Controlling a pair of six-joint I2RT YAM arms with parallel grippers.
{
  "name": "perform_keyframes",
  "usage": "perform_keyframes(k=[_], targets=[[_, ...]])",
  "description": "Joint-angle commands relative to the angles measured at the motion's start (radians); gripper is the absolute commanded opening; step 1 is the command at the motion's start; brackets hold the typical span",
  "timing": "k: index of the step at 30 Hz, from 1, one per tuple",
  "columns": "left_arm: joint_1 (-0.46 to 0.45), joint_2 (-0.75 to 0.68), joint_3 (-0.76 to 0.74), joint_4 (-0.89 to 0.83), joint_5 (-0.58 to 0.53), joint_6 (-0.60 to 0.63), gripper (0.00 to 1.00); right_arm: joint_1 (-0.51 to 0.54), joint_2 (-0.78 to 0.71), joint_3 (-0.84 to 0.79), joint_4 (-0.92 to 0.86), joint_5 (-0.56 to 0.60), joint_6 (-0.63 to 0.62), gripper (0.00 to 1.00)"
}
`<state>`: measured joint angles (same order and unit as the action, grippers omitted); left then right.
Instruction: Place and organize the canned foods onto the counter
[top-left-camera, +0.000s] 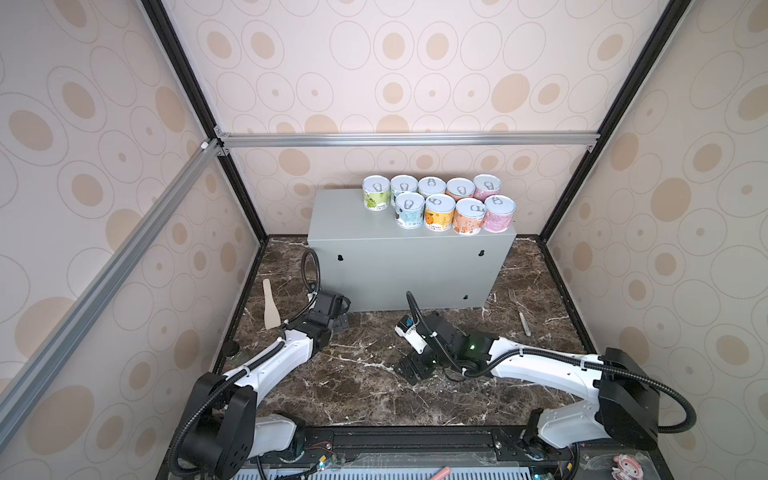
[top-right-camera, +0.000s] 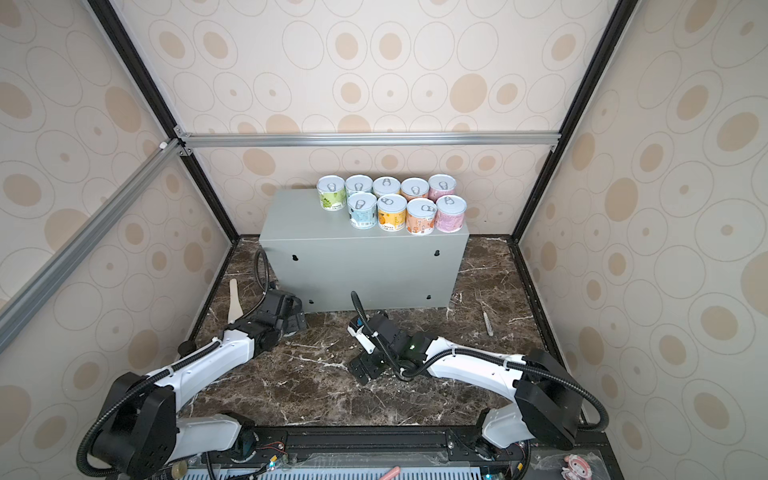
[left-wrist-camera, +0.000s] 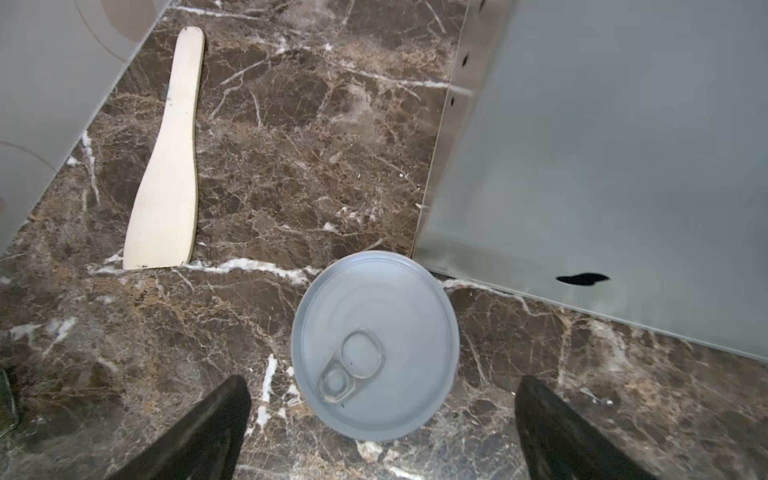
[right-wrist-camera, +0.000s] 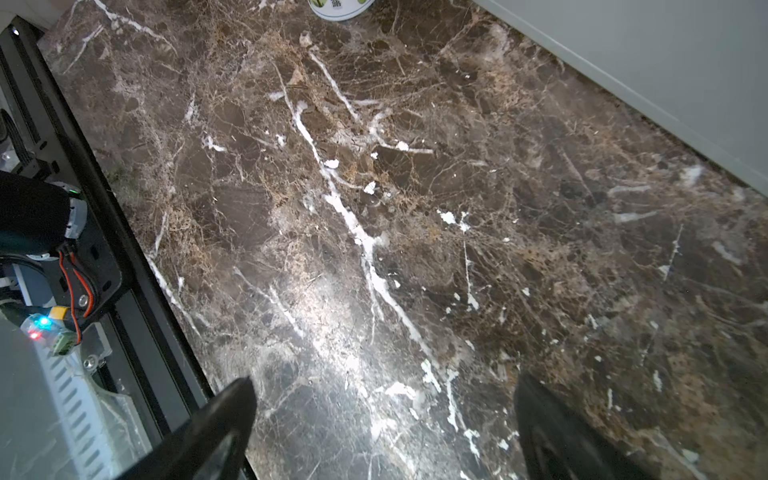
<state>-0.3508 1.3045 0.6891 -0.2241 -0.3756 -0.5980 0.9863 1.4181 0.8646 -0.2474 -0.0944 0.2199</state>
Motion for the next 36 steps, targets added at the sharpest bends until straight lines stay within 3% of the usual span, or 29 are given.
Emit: perform_keyframes(k=[1, 24, 31, 36], targets=[[0.012, 0.028, 0.003, 0.062, -0.033, -0.037, 0.99, -0.006, 0.023, -0.008, 0.015, -0.018, -0.03, 0.99], [0.076, 0.203, -0.023, 0.242, -0.016, -0.045, 0.93, -0.052, 0.094, 0.014, 0.027, -0.08, -0.041, 0.99], [0.117, 0.201, -0.022, 0.266, 0.02, -0.035, 0.82, -0.06, 0.085, 0.016, 0.019, -0.078, -0.042, 0.99], [0.118, 0.183, -0.041, 0.279, 0.03, -0.035, 0.67, -0.061, 0.076, 0.017, 0.012, -0.075, -0.043, 0.99]])
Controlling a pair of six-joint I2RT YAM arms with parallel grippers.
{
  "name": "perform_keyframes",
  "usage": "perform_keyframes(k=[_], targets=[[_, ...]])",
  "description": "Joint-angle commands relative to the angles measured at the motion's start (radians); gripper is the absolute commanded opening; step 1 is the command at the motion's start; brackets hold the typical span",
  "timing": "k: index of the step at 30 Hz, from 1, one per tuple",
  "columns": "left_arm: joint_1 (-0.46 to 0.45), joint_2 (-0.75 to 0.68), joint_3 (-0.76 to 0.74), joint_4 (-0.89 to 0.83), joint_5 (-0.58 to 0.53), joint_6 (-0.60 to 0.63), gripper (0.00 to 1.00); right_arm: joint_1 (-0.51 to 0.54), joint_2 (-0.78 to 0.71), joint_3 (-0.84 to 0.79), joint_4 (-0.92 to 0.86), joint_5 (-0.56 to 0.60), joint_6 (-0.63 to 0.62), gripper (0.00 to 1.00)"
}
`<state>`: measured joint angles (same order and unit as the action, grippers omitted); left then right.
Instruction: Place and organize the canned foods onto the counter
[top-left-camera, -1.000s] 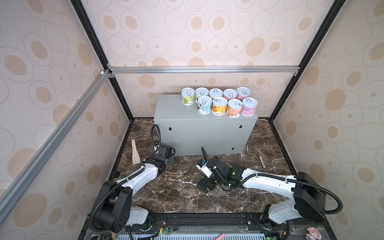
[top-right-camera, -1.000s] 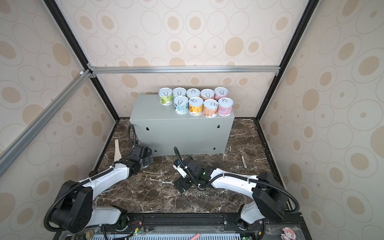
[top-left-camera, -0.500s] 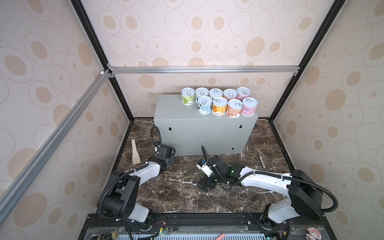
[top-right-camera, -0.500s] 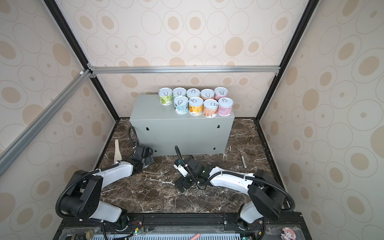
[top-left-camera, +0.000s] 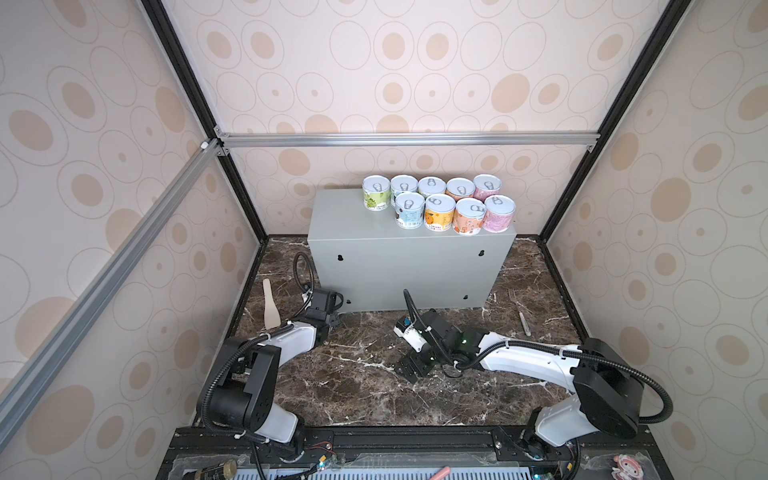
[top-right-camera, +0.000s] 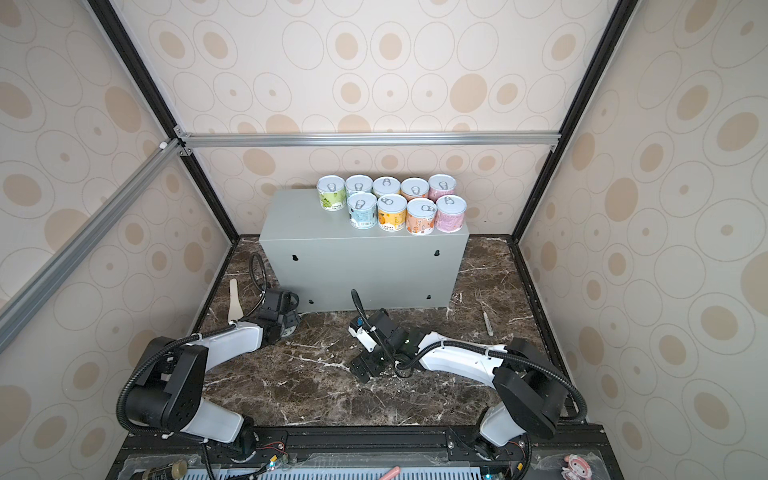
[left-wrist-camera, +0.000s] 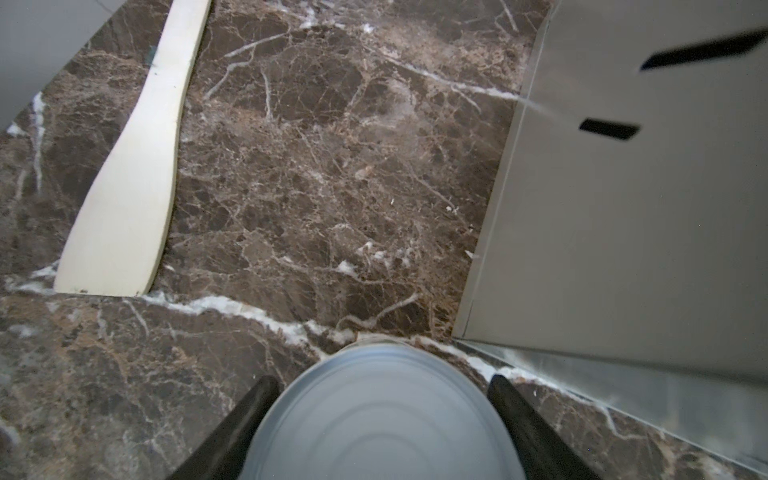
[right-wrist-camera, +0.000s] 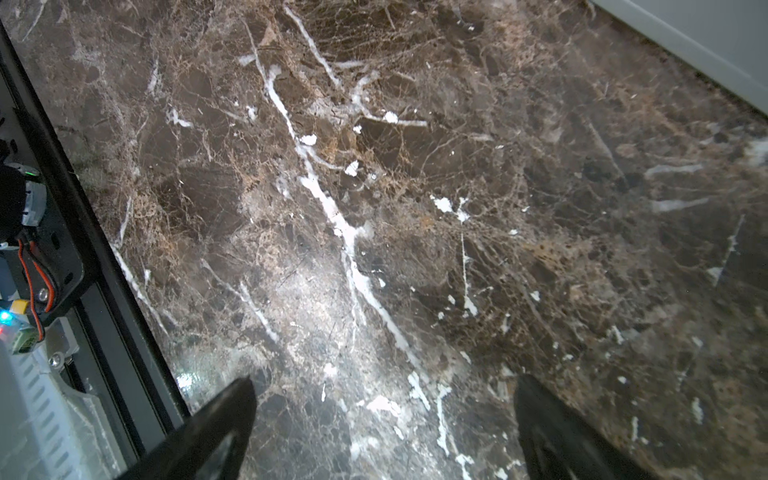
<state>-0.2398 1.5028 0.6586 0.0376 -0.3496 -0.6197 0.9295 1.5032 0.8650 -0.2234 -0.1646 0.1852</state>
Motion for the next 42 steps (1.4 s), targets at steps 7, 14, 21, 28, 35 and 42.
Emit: perform_keyframes(k=[7, 14, 21, 28, 35, 42], targets=[[0.008, -0.067, -0.038, 0.012, 0.024, -0.019, 0.61, -0.003, -0.038, 0.012, -0.025, 0.006, -0.009, 0.99], [-0.01, -0.151, -0.05, -0.049, 0.057, -0.019, 0.6, -0.004, -0.079, 0.014, -0.048, 0.023, -0.011, 0.99], [-0.039, -0.283, -0.115, -0.093, 0.112, -0.022, 0.59, -0.007, -0.123, 0.006, -0.07, 0.062, 0.015, 0.99], [-0.096, -0.401, -0.159, -0.139, 0.148, -0.012, 0.58, -0.024, -0.174, -0.028, -0.059, 0.066, 0.087, 0.99], [-0.256, -0.47, -0.179, -0.18, 0.119, -0.072, 0.58, -0.059, -0.23, -0.08, -0.058, 0.088, 0.133, 0.99], [-0.415, -0.443, -0.185, -0.203, 0.059, -0.123, 0.58, -0.074, -0.279, -0.13, -0.059, 0.114, 0.152, 0.99]])
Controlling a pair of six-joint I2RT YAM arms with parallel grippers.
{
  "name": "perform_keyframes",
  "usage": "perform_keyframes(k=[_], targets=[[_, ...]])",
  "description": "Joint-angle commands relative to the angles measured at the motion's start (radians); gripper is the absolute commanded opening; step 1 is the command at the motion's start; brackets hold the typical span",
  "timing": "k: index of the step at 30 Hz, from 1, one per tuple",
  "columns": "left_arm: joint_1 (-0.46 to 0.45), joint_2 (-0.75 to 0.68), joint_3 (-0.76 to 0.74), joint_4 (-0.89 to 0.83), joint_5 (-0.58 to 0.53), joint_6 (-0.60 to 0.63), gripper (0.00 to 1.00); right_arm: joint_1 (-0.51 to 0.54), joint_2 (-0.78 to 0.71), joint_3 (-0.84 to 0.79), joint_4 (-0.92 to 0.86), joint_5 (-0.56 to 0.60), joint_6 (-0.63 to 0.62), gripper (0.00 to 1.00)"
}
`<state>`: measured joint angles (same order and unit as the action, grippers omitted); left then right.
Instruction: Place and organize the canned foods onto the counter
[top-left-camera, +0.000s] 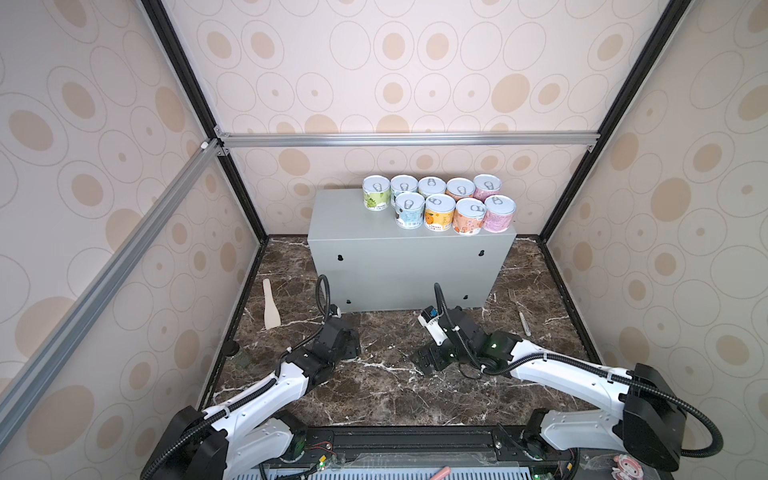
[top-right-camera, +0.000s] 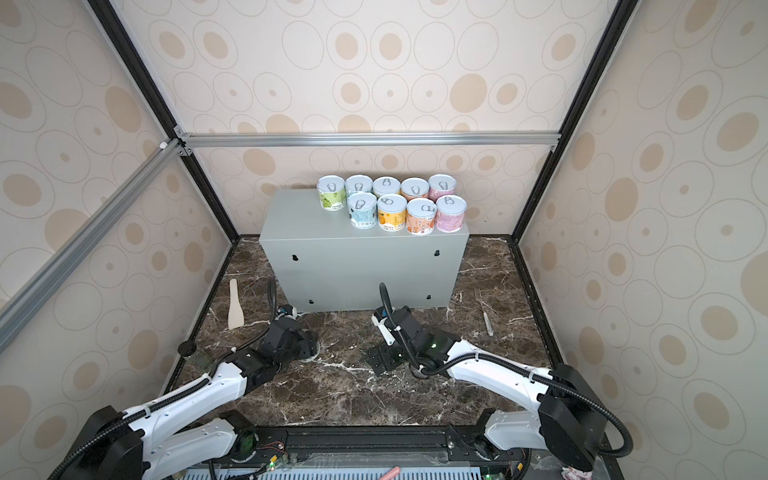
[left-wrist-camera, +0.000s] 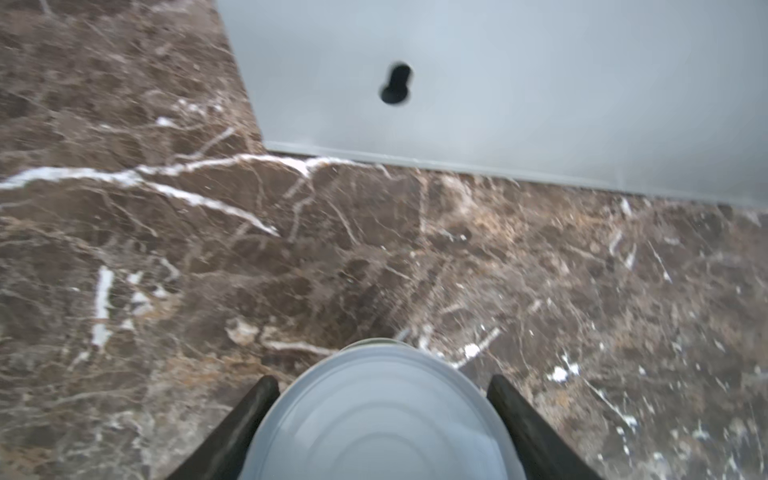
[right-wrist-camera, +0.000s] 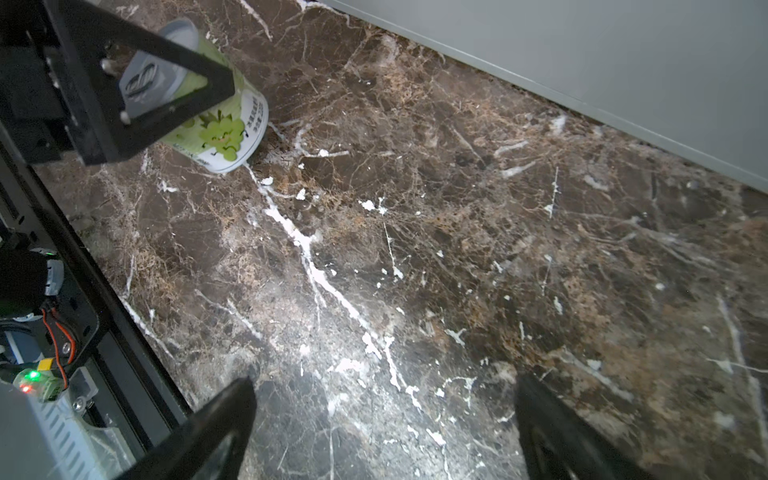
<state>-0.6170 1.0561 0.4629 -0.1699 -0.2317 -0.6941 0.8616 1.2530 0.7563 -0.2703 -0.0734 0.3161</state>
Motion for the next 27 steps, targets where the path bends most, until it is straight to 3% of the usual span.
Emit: perform_keyframes(k=[1, 15, 27], targets=[[-0.059, 0.016, 0.014, 0.003, -0.071, -0.055, 0.58, -0.009, -0.036, -0.028, -0.01, 0.026, 0.026, 0.99], [-0.23, 0.169, 0.038, 0.051, -0.129, -0.105, 0.6, -0.026, -0.04, -0.045, -0.007, 0.034, 0.023, 0.99], [-0.258, 0.205, 0.053, 0.078, -0.155, -0.094, 0.86, -0.035, -0.05, -0.043, -0.022, 0.037, 0.009, 0.99]])
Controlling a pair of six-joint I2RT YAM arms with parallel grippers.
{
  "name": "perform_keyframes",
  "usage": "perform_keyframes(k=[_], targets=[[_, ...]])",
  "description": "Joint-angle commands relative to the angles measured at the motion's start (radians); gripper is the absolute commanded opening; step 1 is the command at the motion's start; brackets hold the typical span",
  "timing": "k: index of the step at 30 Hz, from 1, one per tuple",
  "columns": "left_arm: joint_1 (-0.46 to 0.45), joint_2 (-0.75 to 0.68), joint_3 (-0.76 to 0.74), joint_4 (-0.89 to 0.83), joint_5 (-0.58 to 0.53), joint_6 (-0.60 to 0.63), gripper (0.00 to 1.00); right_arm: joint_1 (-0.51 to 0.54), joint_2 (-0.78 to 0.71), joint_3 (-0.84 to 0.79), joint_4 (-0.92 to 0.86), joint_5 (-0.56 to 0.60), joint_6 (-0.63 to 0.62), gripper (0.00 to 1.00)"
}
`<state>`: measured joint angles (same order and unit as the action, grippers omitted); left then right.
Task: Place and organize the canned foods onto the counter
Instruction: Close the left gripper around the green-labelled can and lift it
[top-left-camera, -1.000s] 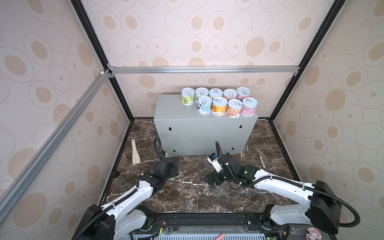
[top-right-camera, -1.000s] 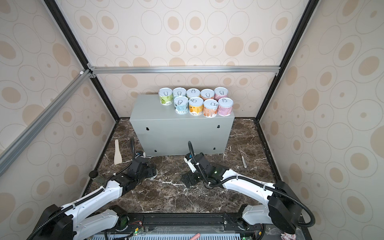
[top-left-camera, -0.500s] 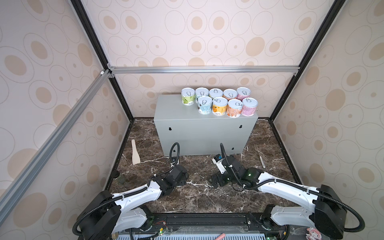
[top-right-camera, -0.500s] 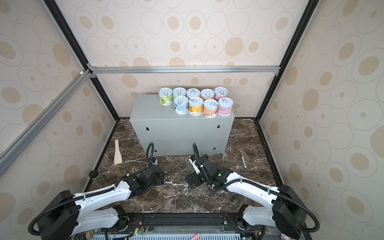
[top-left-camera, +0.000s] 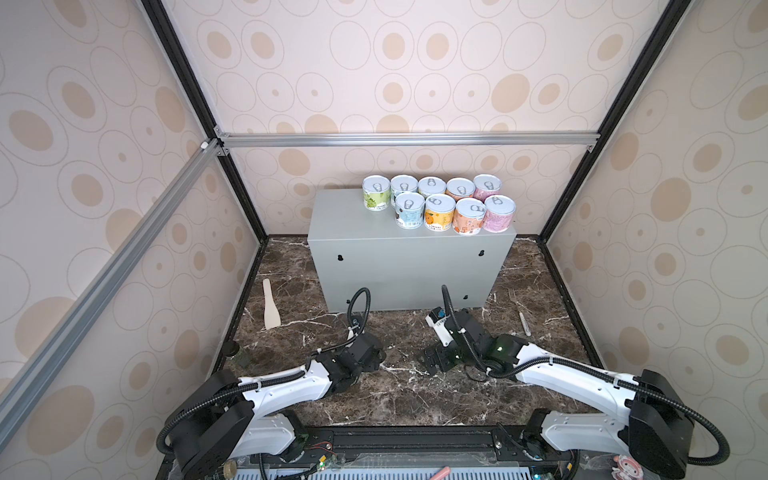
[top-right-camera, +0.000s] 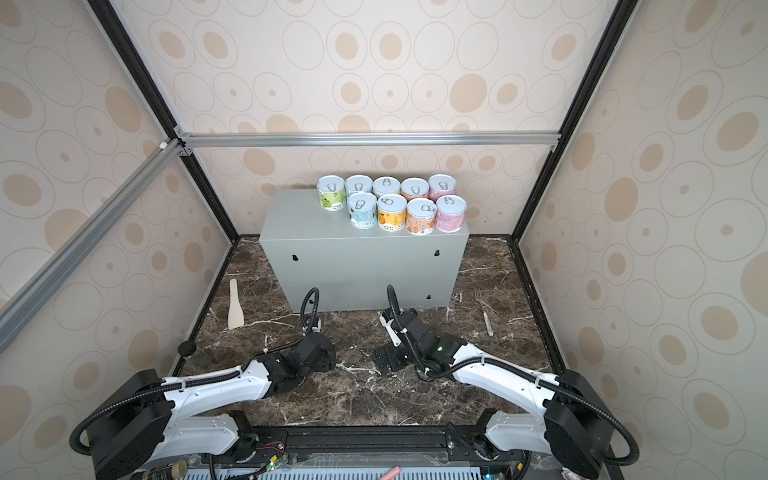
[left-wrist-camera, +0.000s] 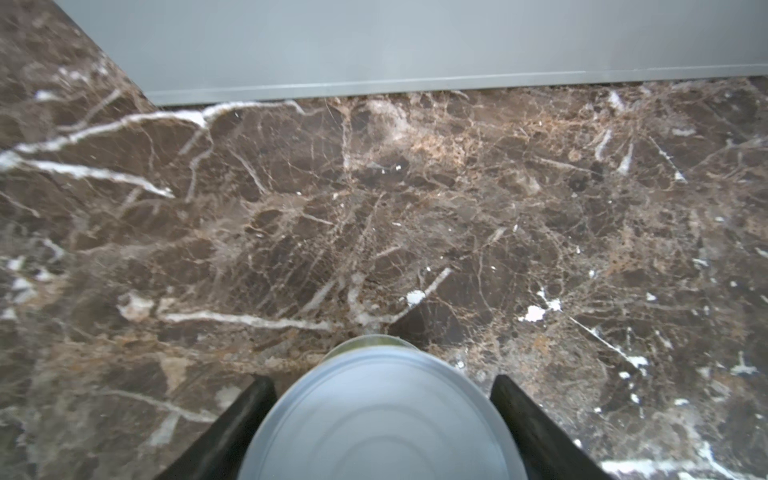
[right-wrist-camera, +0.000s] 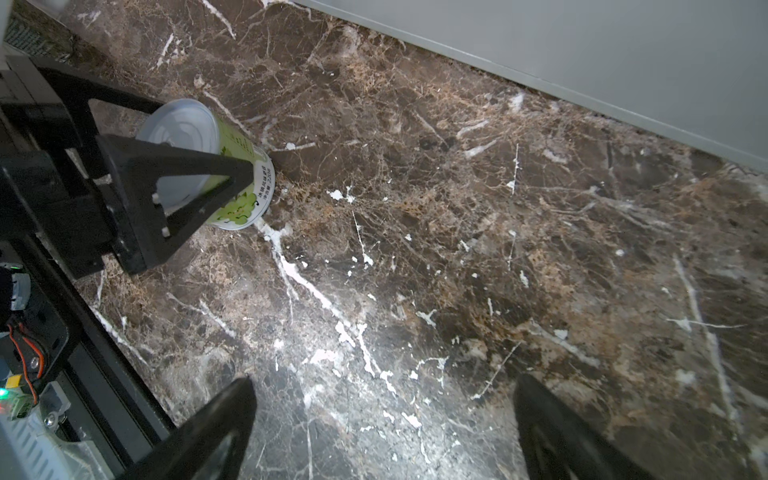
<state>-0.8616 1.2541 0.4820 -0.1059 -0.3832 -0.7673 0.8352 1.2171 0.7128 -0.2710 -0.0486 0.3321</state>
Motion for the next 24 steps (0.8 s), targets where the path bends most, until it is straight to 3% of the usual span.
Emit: perform_keyframes(k=[1, 3, 8, 14, 24], targets=[[-0.014, 0.004, 0.034, 0.017, -0.004, -0.019, 0.9, -0.01, -0.017, 0.001, -0.022, 0.013, -0.007, 0.99], [-0.02, -0.003, 0.027, 0.033, -0.006, -0.015, 0.99, -0.009, -0.022, -0.001, -0.025, 0.016, -0.009, 0.99], [-0.032, -0.048, -0.021, 0.099, -0.038, -0.013, 0.99, -0.01, -0.035, -0.01, -0.025, 0.021, -0.011, 0.99], [-0.039, -0.094, -0.141, 0.306, -0.062, 0.02, 0.99, -0.013, -0.047, -0.022, -0.023, 0.026, -0.009, 0.99], [-0.057, 0.023, -0.239, 0.5, -0.078, 0.039, 0.99, -0.015, -0.067, -0.039, -0.025, 0.047, -0.008, 0.99]])
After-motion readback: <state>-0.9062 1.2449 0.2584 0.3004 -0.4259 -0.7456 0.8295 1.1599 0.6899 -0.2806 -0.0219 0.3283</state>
